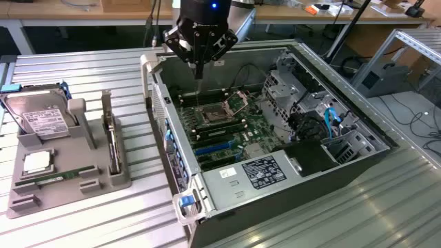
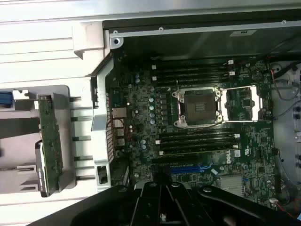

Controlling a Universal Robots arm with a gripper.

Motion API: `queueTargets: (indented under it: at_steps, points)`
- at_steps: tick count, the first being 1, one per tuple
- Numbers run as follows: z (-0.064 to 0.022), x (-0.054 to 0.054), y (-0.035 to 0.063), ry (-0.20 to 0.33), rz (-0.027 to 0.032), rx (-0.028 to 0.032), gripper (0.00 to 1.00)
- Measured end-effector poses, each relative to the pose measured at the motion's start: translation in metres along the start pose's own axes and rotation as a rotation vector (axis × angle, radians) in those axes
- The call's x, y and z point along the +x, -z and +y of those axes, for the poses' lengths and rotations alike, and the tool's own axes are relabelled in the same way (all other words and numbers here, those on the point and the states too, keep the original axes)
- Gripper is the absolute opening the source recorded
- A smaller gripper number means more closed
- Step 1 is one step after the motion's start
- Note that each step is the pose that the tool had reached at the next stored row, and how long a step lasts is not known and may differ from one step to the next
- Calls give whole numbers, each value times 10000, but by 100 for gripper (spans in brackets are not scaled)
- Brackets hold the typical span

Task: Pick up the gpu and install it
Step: 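Reach for the gpu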

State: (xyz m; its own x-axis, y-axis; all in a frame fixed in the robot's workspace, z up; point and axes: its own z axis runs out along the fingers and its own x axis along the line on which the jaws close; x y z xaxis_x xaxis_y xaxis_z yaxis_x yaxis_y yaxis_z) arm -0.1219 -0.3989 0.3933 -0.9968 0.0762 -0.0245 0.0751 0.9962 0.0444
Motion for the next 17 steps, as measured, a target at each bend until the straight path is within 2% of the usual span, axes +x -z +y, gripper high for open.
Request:
queueTargets:
  at_steps: [1, 12, 17]
  points:
    - [-5, 66, 2, 0, -1, 0, 11]
    - [-11, 143, 5, 0, -1, 1, 11]
    - [-16, 221, 6, 0, -4, 0, 11]
